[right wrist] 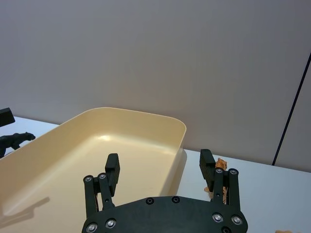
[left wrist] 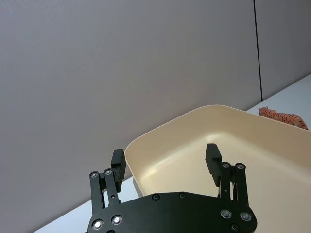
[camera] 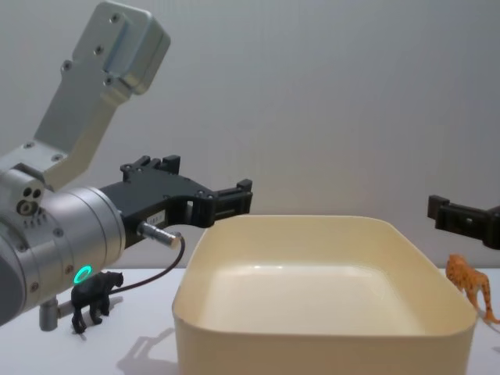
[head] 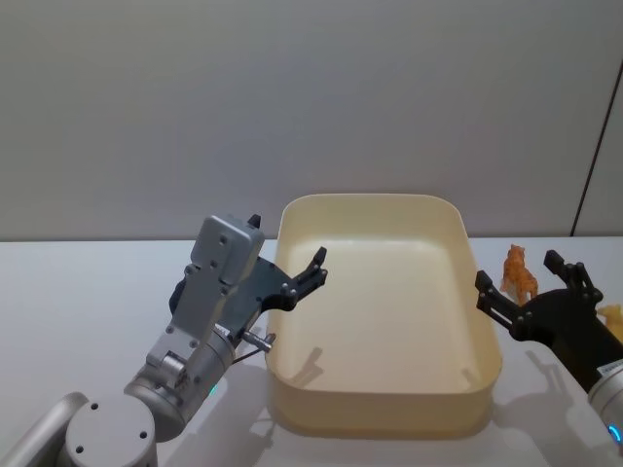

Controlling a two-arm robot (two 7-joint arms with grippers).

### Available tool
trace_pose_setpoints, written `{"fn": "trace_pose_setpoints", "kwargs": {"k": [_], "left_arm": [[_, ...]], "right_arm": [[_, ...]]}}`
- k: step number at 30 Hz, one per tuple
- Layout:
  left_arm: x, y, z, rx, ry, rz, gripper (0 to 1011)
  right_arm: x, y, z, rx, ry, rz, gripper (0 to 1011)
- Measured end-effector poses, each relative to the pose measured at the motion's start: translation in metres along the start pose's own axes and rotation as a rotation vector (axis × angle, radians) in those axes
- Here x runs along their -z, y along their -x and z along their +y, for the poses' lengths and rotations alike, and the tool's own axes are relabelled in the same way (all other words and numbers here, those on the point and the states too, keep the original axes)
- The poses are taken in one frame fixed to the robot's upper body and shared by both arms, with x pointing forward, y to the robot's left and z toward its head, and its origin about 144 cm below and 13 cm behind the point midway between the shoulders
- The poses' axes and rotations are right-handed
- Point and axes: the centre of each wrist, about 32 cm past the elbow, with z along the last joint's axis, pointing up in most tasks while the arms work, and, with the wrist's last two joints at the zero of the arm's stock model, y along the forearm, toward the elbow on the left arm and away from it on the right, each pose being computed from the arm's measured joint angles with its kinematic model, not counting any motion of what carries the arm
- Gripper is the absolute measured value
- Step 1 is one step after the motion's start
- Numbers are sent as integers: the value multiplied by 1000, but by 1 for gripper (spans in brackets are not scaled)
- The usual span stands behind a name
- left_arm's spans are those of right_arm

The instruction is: Pick up the toy alternately with two hands and place it into the central storage box.

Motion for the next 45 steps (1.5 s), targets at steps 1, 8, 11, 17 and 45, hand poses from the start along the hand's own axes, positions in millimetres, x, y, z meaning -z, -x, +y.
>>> {"fn": "trace_pose_setpoints", "kwargs": {"k": [1, 8, 11, 17, 45], "left_arm": [[0, 0, 0, 0, 0, 0, 1001], [0, 0, 0, 0, 0, 0, 1001], [0, 0, 0, 0, 0, 0, 1001], [0, 0, 0, 0, 0, 0, 1001], [0, 0, 0, 0, 0, 0, 1001]], "right_arm": [[0, 0, 0, 0, 0, 0, 1001], [0, 0, 0, 0, 0, 0, 1001], [0, 0, 0, 0, 0, 0, 1001], [0, 0, 0, 0, 0, 0, 1001], [5, -22, -38, 122, 72, 5, 1001]]}}
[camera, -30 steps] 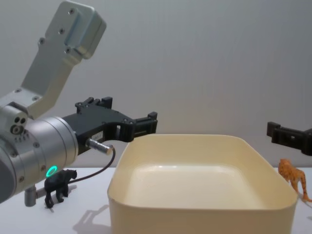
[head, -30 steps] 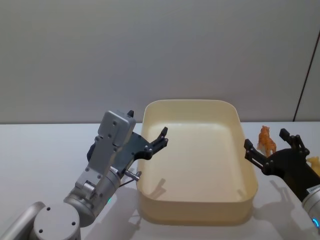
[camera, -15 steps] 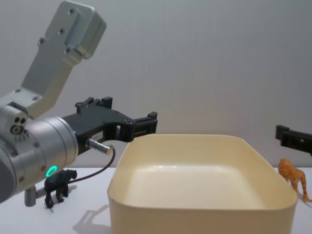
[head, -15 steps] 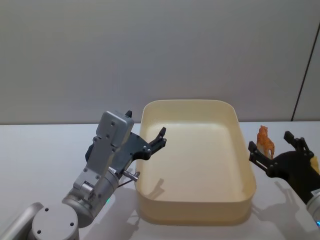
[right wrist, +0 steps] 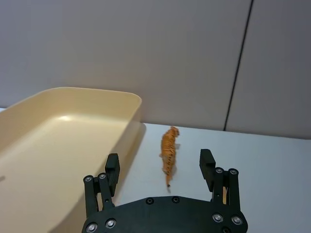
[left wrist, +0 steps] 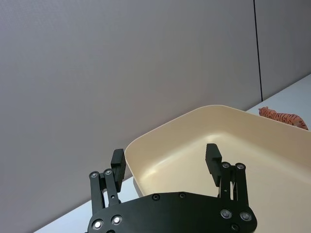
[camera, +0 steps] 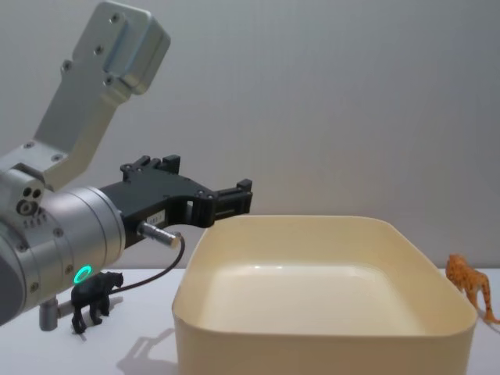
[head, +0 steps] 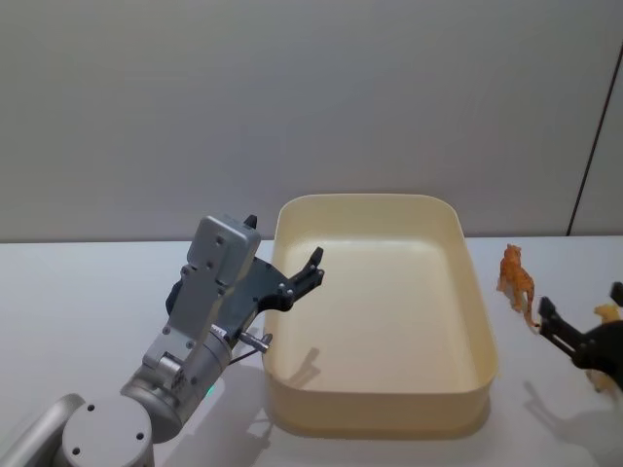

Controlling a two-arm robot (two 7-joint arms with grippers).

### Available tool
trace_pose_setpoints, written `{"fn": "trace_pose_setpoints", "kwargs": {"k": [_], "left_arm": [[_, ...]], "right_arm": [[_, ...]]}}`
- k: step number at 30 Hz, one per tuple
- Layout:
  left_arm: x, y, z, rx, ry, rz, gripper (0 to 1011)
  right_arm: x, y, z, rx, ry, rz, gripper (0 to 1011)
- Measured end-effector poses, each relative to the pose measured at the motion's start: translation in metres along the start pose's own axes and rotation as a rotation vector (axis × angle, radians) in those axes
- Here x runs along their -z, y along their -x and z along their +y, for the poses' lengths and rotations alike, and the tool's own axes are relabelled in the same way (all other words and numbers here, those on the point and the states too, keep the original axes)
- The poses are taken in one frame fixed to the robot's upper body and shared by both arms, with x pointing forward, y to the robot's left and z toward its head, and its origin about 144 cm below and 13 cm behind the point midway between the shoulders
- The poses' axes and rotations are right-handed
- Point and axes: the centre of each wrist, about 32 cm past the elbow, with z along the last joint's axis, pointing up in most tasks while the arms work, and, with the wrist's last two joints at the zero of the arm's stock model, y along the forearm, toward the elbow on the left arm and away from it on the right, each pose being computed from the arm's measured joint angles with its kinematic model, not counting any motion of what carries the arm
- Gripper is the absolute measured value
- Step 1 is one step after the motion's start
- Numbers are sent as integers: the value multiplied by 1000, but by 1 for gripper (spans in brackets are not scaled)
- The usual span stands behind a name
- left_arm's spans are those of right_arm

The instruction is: Pick up the toy alternately with two hands and place it into the central storage box.

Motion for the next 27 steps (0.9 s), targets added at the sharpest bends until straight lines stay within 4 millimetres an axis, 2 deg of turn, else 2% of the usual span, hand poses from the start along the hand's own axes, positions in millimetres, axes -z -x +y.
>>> {"fn": "trace_pose_setpoints", "kwargs": {"k": [13, 27], "left_arm": [[0, 0, 0, 0, 0, 0, 1001], [0, 0, 0, 0, 0, 0, 1001]], "right_arm": [[8, -23, -16, 170, 71, -20, 1001], [20, -33, -6, 216, 161, -45, 1001]]}}
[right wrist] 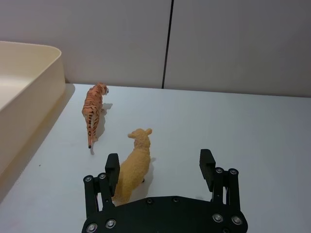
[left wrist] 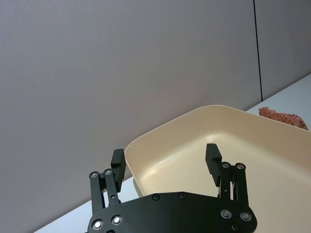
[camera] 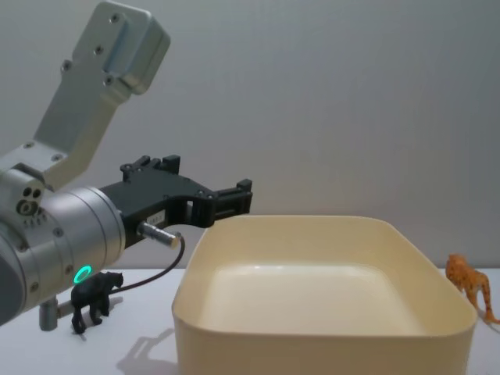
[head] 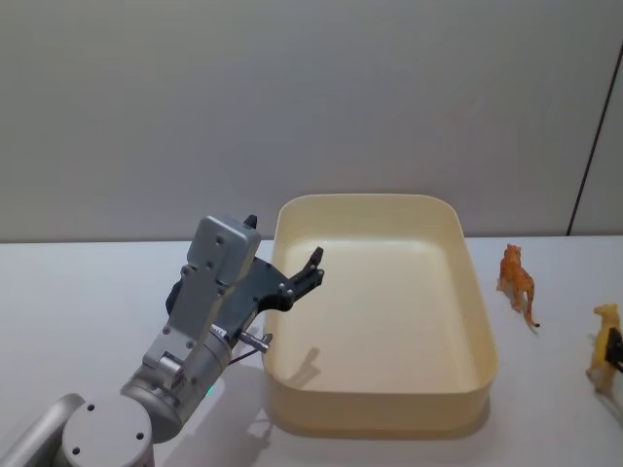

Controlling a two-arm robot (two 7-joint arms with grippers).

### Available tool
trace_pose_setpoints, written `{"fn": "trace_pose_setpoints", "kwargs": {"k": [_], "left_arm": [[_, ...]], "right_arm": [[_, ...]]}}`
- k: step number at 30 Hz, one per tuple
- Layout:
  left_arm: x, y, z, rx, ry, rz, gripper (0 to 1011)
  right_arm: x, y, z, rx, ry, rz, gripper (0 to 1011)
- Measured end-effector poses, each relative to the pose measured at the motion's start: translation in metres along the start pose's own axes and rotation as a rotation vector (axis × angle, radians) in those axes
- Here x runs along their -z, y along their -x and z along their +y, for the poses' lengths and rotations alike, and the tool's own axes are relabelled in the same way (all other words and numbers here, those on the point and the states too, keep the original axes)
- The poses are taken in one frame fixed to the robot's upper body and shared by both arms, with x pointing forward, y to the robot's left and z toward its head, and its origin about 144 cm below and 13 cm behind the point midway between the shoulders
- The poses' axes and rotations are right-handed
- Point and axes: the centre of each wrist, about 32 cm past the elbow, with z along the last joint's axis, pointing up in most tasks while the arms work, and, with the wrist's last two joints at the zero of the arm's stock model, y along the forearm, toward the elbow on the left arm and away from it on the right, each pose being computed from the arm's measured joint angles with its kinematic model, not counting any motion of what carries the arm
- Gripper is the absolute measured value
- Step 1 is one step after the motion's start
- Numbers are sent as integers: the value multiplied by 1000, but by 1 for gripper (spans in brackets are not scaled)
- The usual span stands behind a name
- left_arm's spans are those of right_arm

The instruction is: Pick up the toy alternately with two hands and place it into the central storage box.

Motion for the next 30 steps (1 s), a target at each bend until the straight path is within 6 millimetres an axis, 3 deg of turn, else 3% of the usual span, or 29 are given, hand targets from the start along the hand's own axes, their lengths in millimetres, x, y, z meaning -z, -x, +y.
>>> {"fn": "trace_pose_setpoints", "kwargs": {"k": [18, 30], "left_arm": [[0, 0, 0, 0, 0, 0, 1001], [0, 0, 0, 0, 0, 0, 1001]], "right_arm": [[12, 20, 37, -63, 68, -28, 998], [15, 26, 47, -74, 87, -38, 704]]}}
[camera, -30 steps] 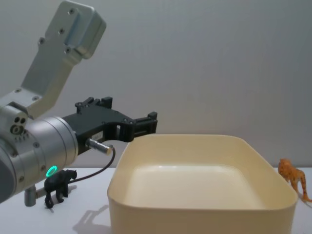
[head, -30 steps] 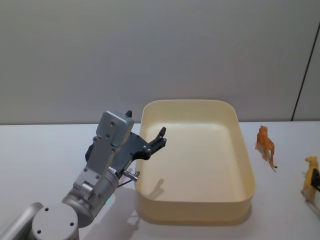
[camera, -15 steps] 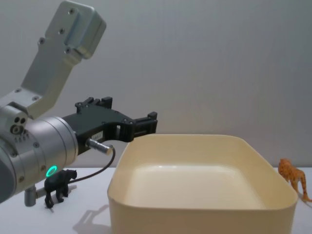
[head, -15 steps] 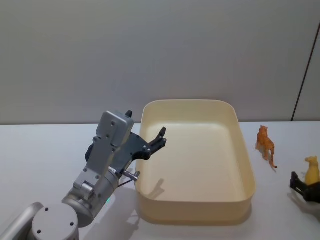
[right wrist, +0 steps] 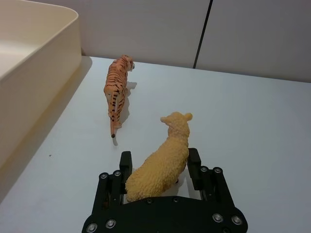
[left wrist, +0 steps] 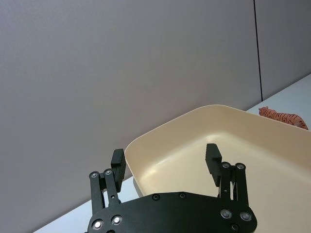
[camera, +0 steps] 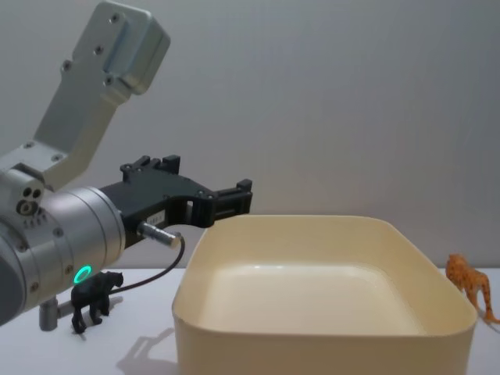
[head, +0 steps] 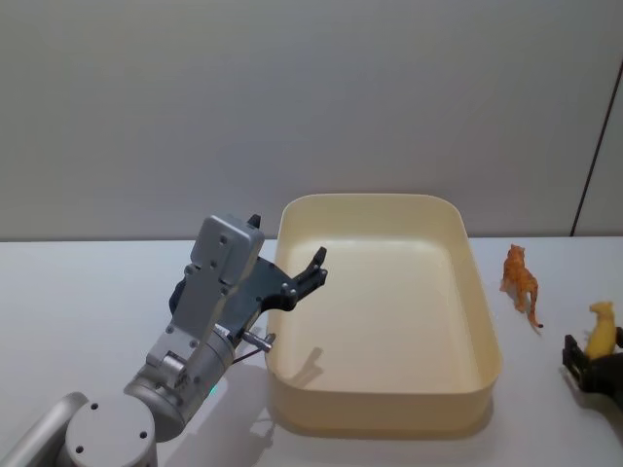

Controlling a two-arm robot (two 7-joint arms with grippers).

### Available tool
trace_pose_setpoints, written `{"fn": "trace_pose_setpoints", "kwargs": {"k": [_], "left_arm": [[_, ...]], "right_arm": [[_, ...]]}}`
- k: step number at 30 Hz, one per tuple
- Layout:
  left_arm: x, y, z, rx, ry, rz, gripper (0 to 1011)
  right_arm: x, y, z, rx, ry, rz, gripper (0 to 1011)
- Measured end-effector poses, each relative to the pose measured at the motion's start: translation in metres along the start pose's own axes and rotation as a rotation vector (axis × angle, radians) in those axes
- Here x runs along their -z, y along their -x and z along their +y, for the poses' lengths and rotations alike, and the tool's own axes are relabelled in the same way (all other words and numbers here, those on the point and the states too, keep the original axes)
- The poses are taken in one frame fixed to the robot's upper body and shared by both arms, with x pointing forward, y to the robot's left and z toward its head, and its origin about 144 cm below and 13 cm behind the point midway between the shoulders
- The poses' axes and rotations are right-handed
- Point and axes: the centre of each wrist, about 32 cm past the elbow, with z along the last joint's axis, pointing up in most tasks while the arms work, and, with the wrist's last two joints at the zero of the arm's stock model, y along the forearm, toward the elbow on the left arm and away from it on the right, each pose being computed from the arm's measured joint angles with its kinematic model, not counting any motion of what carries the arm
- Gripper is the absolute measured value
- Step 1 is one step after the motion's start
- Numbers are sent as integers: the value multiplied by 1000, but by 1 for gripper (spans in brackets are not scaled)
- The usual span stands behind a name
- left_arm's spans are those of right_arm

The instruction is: Pick up the toy alternately with two hands and place it into the central storage box.

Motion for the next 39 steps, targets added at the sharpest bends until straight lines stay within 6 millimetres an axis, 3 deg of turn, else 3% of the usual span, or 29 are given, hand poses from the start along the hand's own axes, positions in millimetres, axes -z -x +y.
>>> {"fn": "trace_pose_setpoints", "kwargs": {"k": [2, 6, 12, 14, 27, 39], "left_arm": [[0, 0, 0, 0, 0, 0, 1001], [0, 0, 0, 0, 0, 0, 1001], [0, 0, 0, 0, 0, 0, 1001], [0, 0, 0, 0, 0, 0, 1001], [0, 0, 0, 0, 0, 0, 1001], [0, 0, 0, 0, 0, 0, 1001]], "right_arm": [[0, 0, 1, -1, 1, -1, 621], [1, 1, 2, -2, 5, -2, 578], [1, 1, 2, -9, 2, -3, 349], [1, 1, 1, -18, -8, -4, 324], [-8, -5, -10, -73, -128, -13, 310], [-35, -9, -25, -182, -286, -7, 310]]}}
